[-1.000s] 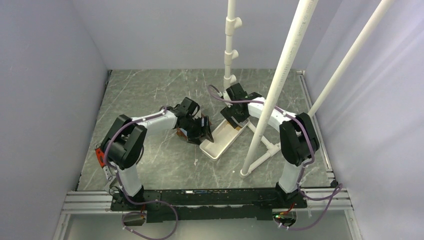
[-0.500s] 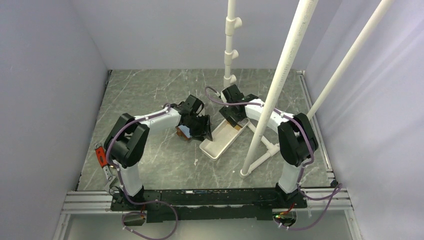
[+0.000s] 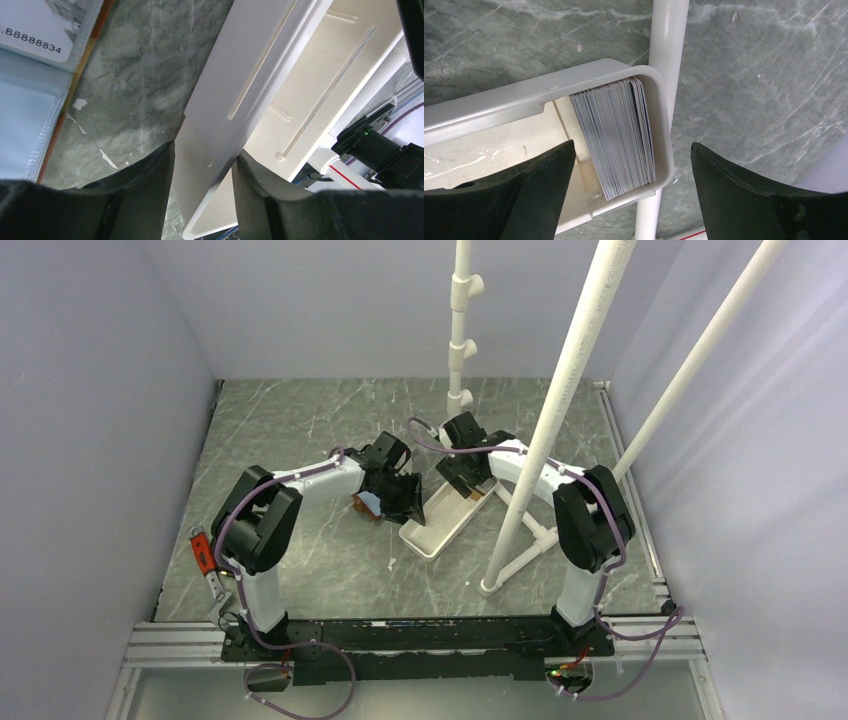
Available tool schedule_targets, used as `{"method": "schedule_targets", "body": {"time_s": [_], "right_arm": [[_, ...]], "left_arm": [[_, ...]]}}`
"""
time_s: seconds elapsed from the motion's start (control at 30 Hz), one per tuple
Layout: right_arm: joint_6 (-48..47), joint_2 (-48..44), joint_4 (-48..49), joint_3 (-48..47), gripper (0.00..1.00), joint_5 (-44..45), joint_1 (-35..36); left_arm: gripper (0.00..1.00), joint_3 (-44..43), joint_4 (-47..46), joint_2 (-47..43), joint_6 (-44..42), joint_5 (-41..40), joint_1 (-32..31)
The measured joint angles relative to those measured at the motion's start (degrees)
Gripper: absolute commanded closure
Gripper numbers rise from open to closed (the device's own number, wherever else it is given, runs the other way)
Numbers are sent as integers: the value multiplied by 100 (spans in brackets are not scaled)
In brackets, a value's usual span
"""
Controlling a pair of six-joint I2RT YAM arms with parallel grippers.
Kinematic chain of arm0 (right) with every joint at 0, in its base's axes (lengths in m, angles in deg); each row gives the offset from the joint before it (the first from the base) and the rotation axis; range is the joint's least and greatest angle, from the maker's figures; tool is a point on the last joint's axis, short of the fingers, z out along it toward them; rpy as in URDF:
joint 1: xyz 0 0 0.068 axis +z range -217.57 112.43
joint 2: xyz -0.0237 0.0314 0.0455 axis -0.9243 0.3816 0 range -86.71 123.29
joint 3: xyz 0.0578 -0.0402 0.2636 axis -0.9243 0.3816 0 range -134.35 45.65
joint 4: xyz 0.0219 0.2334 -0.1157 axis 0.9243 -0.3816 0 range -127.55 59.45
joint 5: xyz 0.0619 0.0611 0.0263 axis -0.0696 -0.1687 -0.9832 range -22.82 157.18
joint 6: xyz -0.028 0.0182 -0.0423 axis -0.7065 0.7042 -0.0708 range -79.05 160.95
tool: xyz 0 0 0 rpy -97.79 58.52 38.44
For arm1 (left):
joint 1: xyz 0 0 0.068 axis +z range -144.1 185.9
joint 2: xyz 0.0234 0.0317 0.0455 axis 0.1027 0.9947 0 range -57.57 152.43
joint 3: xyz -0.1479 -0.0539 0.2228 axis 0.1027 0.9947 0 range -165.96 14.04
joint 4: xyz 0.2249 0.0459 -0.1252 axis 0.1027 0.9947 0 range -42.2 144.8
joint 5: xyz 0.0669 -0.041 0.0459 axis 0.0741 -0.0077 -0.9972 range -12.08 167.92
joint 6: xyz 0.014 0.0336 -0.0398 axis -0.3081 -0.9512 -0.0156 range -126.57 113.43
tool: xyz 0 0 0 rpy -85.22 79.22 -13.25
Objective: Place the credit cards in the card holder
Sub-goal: Pick up the credit card from the storage box.
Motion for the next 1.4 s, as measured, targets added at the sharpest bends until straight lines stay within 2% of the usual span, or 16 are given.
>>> {"method": "schedule_targets", "body": {"time_s": [0.1, 0.37, 0.63, 0.93, 0.97, 1.07, 1.17, 1.2, 1.3, 1.4], "right_arm": [[-4, 13, 26, 2, 16, 7, 9], [7, 44, 55, 2, 36, 101, 31], [68, 22, -28, -2, 46, 55, 83], [129, -24, -87, -13, 48, 42, 94], [133, -24, -92, -15, 46, 50, 98], [170, -24, -131, -31, 31, 111, 122], [216, -33, -157, -35, 29, 192, 177], [225, -39, -160, -35, 32, 203, 190], [258, -66, -164, -35, 52, 201, 240], [317, -76, -175, -35, 57, 175, 280]], "left_arm": [[51, 0, 0, 0, -2, 0, 0], [52, 0, -7, 0, -2, 2, 0], [52, 2, -20, 0, -4, 4, 0], [52, 2, -20, 15, -4, 15, 0], [52, 2, -22, 22, -7, 22, 0], [53, 2, -26, 68, -4, 61, -2], [53, 0, -31, 85, -7, 94, -7], [53, 0, -31, 85, -7, 98, -7], [53, 0, -33, 85, -7, 103, -7], [53, 2, -35, 85, -7, 103, -11]]}}
